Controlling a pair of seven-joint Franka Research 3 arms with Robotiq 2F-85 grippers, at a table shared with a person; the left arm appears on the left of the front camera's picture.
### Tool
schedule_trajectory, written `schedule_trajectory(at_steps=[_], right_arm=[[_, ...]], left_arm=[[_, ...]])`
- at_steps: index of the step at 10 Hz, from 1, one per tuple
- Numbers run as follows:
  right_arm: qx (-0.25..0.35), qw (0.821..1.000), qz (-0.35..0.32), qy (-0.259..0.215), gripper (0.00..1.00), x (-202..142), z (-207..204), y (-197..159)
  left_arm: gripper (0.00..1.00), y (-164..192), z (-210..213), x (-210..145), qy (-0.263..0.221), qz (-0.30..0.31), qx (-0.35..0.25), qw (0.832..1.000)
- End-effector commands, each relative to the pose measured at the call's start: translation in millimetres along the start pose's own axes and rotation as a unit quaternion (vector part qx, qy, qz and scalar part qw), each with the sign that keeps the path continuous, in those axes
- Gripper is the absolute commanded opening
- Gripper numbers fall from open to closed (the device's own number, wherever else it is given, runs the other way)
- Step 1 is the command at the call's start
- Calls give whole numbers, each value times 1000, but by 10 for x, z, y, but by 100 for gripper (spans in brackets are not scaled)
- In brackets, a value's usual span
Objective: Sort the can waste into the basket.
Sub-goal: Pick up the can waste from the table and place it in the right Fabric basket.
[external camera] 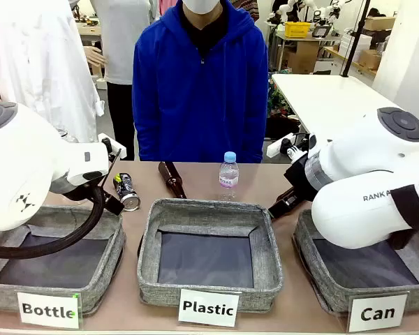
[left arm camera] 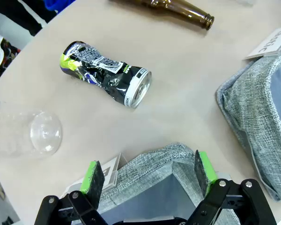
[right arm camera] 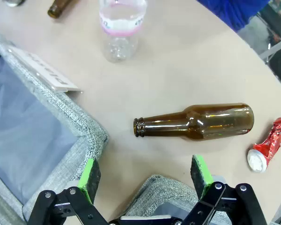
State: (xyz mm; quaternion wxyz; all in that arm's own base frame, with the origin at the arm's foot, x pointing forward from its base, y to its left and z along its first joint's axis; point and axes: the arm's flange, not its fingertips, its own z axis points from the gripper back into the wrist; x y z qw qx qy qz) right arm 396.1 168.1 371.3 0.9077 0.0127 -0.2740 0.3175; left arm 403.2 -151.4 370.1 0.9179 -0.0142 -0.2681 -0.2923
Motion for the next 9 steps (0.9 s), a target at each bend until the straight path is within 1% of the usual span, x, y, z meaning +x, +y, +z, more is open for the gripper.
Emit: schedule_trajectory(at_steps=[1,9], right_arm=[[0,1000,0,0,100,0,0,0],[0,1000,0,0,100,0,0,0]], left_arm=[[100,0,1,0,0,0,0,1000],[100,0,1,0,0,0,0,1000]])
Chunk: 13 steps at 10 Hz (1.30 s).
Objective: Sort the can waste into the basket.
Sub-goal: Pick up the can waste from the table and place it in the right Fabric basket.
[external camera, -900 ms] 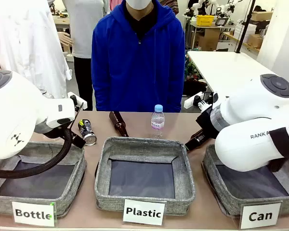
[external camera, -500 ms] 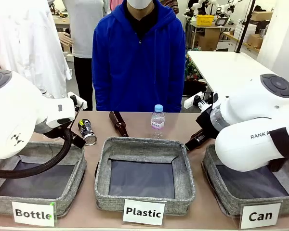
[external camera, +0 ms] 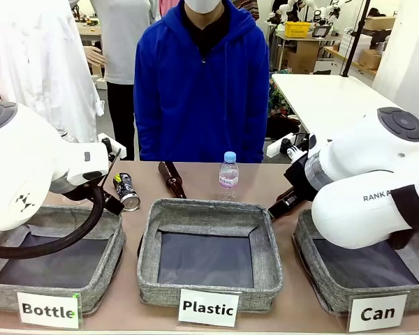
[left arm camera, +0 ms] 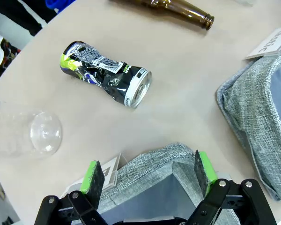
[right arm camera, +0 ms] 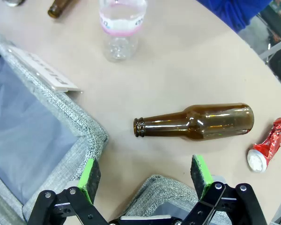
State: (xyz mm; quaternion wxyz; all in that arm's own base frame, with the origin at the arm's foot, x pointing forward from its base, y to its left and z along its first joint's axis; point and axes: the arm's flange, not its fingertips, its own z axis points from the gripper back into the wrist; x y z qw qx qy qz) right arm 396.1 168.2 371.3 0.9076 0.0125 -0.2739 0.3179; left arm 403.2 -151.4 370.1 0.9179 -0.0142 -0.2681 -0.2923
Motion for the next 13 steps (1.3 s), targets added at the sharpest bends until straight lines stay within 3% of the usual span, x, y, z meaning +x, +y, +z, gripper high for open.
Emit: schedule_trajectory(at_steps=[1,8,10,11,12,13], right_arm=[[0,1000,0,0,100,0,0,-1],[0,1000,0,0,100,0,0,0],[13,999,13,-33,100,33,449,-35],[16,998,24,-55,100,14,838,-62],[28,996,44,-66,100,-40,1209,-57],[72,997,-2,-37,100,-102,1590,2]], left_arm=[[100,0,1,0,0,0,0,1000],[100,0,0,0,0,0,0,1000],[100,-54,492,7,-49,-33,-32,998],[100,-71,876,8,-87,6,-39,995],[100,-113,1259,26,-85,63,-89,990],[100,-196,1604,-80,-78,93,-127,984]])
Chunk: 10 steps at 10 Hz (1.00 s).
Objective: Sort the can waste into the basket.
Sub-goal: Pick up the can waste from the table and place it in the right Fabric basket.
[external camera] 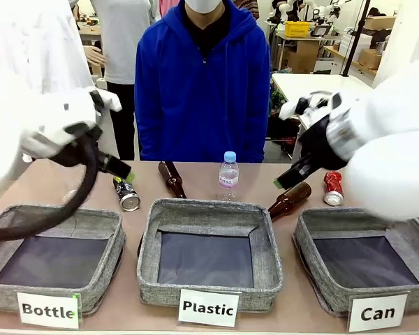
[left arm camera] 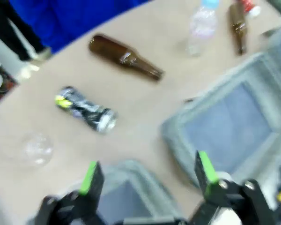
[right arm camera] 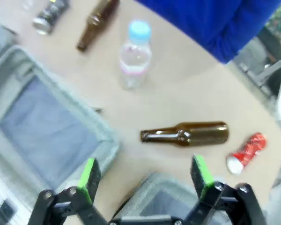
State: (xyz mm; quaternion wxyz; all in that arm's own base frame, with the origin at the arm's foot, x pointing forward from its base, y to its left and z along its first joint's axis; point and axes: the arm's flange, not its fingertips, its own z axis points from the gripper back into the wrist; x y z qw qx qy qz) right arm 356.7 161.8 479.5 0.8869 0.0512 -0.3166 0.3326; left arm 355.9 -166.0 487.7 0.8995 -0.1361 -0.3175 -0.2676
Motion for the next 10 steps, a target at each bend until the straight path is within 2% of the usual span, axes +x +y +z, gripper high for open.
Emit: schedule_trajectory(at_steps=[1,2,3,4,5,6,7,8,10], right_arm=[[52,994,-87,34,100,-372,737,40],[129,984,-120,-10,100,-588,1063,-71],[164,975,-148,-29,100,-806,1241,-230],[190,961,-197,-48,100,-1112,1372,-467],[236,939,-242,-62,100,-1448,1405,-771],[287,910,-287,-86,100,-1764,1346,-1073],[337,871,-341,-107,100,-2098,1209,-1408],[348,845,-386,-122,100,-2352,1076,-1642],[366,804,-448,-139,100,-2713,804,-1989]], left_arm=[[100,-24,738,-483,-13,32,-75,997],[100,94,999,-603,-22,34,-139,990],[100,419,1255,-828,-44,69,-197,977],[100,788,1416,-1096,-68,114,-226,965],[100,1193,1468,-1382,-90,172,-254,947],[100,1641,1415,-1607,-108,229,-291,923],[100,2020,1280,-1922,-127,297,-327,888],[100,2287,1149,-2198,-153,378,-338,848],[100,2635,869,-2564,-187,462,-375,782]])
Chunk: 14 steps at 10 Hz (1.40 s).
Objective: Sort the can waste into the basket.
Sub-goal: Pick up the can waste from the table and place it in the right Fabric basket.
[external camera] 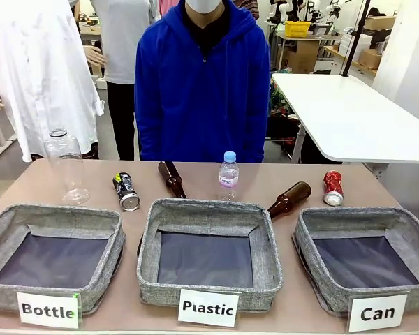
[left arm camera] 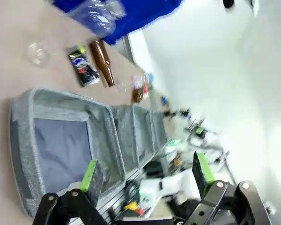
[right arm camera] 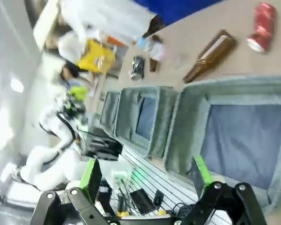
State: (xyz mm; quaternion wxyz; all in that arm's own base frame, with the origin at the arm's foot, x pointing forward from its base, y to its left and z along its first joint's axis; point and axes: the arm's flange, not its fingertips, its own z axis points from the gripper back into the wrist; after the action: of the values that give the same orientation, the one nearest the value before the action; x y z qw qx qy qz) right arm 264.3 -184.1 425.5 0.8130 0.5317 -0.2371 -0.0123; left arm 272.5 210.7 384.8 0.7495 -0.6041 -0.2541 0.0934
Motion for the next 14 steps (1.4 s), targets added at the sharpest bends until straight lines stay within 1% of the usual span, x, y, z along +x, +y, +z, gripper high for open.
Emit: schedule_trajectory(at_steps=[1,2,3,4,10,11,12,13,14], right_arm=[[40,998,-36,-12,100,50,-255,-317],[40,999,-34,-14,100,64,-287,-358],[-2,999,-21,-47,100,67,-321,-332],[22,998,-49,-17,100,-29,-143,-433],[22,998,-49,-17,100,-29,-143,-433],[22,998,-49,-17,100,-29,-143,-433],[22,998,-49,-17,100,-29,-143,-433],[22,998,-49,-17,100,-29,-143,-433],[22,998,-49,-17,100,-29,-143,-433]], left_arm=[[100,337,-259,64,-26,68,-41,996],[100,436,-278,65,-34,96,-44,994],[100,405,-349,5,-55,111,-9,992],[100,418,-116,-16,-36,85,-25,995],[100,418,-116,-16,-36,85,-25,995],[100,412,-89,-18,-31,96,-18,995],[100,224,-254,-26,-25,57,15,998],[100,-85,-417,-9,9,19,50,999],[100,-492,-609,-67,35,-36,94,994]])
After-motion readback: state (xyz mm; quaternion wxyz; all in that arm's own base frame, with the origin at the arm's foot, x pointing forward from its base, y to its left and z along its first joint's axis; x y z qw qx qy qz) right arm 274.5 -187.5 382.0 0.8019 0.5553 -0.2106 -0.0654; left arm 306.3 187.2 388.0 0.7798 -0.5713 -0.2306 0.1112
